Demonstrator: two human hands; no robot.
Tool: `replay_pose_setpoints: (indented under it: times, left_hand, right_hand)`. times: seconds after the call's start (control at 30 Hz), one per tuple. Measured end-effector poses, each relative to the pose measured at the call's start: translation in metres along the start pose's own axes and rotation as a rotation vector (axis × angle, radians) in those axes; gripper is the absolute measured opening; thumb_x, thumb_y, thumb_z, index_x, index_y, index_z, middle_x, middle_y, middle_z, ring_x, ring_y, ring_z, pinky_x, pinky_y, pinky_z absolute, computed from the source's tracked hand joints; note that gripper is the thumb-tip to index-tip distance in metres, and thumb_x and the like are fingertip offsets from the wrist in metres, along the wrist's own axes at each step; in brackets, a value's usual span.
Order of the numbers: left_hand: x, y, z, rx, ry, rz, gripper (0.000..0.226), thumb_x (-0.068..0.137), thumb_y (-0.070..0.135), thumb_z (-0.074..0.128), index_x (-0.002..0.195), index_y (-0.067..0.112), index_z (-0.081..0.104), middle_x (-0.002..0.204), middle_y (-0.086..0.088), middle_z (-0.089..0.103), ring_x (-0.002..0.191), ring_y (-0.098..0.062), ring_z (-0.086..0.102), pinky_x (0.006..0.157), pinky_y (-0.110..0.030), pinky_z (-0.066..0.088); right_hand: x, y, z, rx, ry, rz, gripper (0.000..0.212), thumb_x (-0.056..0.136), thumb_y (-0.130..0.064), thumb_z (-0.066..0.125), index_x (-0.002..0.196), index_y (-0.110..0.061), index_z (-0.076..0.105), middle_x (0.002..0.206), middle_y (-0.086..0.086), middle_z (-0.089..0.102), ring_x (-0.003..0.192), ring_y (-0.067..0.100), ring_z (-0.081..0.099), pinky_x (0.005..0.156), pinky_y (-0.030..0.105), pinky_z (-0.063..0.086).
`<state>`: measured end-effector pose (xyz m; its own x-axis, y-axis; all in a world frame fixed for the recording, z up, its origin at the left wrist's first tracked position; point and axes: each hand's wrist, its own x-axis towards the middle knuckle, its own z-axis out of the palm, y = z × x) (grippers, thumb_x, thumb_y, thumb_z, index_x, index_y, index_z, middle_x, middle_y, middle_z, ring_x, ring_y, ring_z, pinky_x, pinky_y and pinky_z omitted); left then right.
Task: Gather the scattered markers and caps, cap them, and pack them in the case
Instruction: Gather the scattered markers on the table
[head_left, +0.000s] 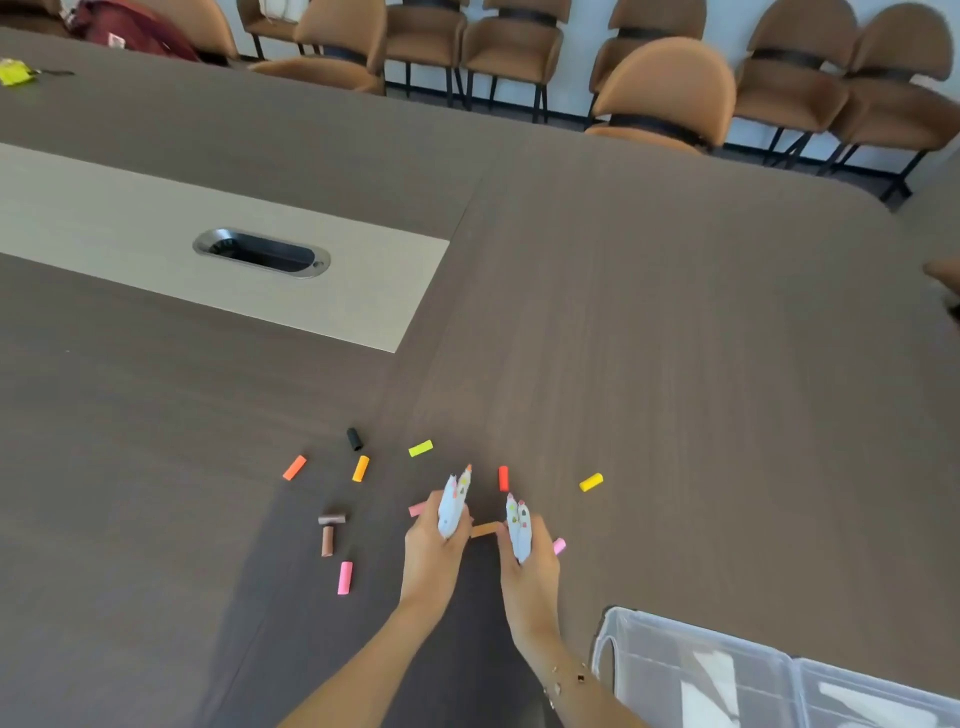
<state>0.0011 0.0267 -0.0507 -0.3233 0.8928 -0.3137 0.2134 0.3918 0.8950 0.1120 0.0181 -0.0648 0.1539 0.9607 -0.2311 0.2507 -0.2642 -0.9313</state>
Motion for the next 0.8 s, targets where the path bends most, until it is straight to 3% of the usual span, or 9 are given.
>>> replay_pose_setpoints:
  times: [0.1, 0.17, 0.23, 0.37, 0.5, 0.63, 0.7, 0.8]
  left_hand:
    - [-0.003, 0.016, -0.007, 0.097, -0.019, -0.074, 0.007, 0.091, 0.018, 0.052, 0.085, 0.015, 0.053, 0.082, -0.006, 0.061, 0.07, -0.014, 0.056, 0.055, -0.013, 0.041]
    - [-0.01, 0.024, -0.017, 0.142, -0.12, -0.208, 0.007, 0.086, 0.018, 0.054, 0.082, 0.012, 0.056, 0.074, -0.004, 0.062, 0.063, -0.018, 0.06, 0.051, -0.02, 0.045]
    - [-0.018, 0.025, -0.027, 0.189, -0.207, -0.304, 0.007, 0.083, 0.02, 0.057, 0.08, 0.014, 0.058, 0.074, -0.004, 0.065, 0.063, -0.02, 0.063, 0.056, -0.027, 0.049]
    - [-0.041, 0.015, -0.038, 0.37, -0.351, -0.439, 0.016, 0.081, 0.025, 0.063, 0.088, 0.011, 0.061, 0.088, -0.008, 0.065, 0.079, -0.023, 0.06, 0.06, -0.026, 0.048]
    - [-0.057, 0.004, -0.035, 0.439, -0.376, -0.463, 0.023, 0.082, 0.031, 0.067, 0.091, 0.012, 0.056, 0.089, -0.005, 0.061, 0.085, -0.021, 0.059, 0.066, -0.026, 0.047]
    - [-0.059, 0.001, -0.024, 0.436, -0.366, -0.401, 0.024, 0.08, 0.03, 0.07, 0.091, 0.012, 0.059, 0.089, -0.003, 0.063, 0.084, -0.019, 0.06, 0.064, -0.022, 0.045]
    - [-0.058, 0.0, -0.018, 0.415, -0.36, -0.368, 0.018, 0.079, 0.028, 0.07, 0.085, 0.015, 0.059, 0.082, 0.001, 0.062, 0.08, -0.017, 0.06, 0.057, -0.019, 0.043]
    - [-0.057, -0.001, -0.014, 0.446, -0.389, -0.318, 0.019, 0.08, 0.03, 0.07, 0.09, 0.016, 0.061, 0.084, 0.002, 0.063, 0.078, -0.014, 0.058, 0.055, -0.017, 0.041]
  right_hand:
    - [-0.005, -0.014, -0.011, -0.056, -0.047, 0.114, 0.005, 0.095, -0.028, 0.053, 0.099, -0.026, 0.052, 0.084, -0.008, 0.057, 0.078, 0.008, 0.056, 0.061, 0.01, 0.043]
    - [-0.012, -0.018, -0.016, -0.159, -0.159, 0.248, 0.008, 0.093, -0.027, 0.054, 0.09, -0.02, 0.052, 0.075, -0.004, 0.052, 0.063, 0.009, 0.05, 0.053, 0.012, 0.037]
    - [-0.022, -0.02, -0.021, -0.197, -0.238, 0.361, 0.009, 0.089, -0.025, 0.057, 0.084, -0.018, 0.053, 0.073, 0.001, 0.054, 0.059, 0.012, 0.05, 0.049, 0.018, 0.038]
    - [-0.052, -0.02, -0.022, -0.219, -0.325, 0.511, 0.024, 0.088, -0.024, 0.062, 0.106, -0.009, 0.058, 0.085, 0.006, 0.061, 0.064, 0.012, 0.057, 0.048, 0.017, 0.041]
    - [-0.069, -0.014, -0.022, -0.279, -0.237, 0.538, 0.035, 0.086, -0.024, 0.065, 0.114, -0.005, 0.054, 0.099, 0.007, 0.059, 0.064, 0.01, 0.053, 0.053, 0.015, 0.042]
    - [-0.072, -0.011, -0.025, -0.274, -0.192, 0.555, 0.041, 0.087, -0.027, 0.066, 0.12, -0.008, 0.05, 0.114, 0.008, 0.059, 0.084, 0.013, 0.056, 0.059, 0.014, 0.041]
    - [-0.071, -0.01, -0.026, -0.249, -0.159, 0.539, 0.044, 0.085, -0.032, 0.068, 0.117, -0.007, 0.052, 0.112, 0.006, 0.061, 0.088, 0.015, 0.059, 0.06, 0.012, 0.042]
    - [-0.07, -0.006, -0.03, -0.228, -0.138, 0.511, 0.044, 0.082, -0.034, 0.07, 0.112, -0.007, 0.053, 0.102, 0.003, 0.062, 0.08, 0.013, 0.058, 0.048, 0.009, 0.04]
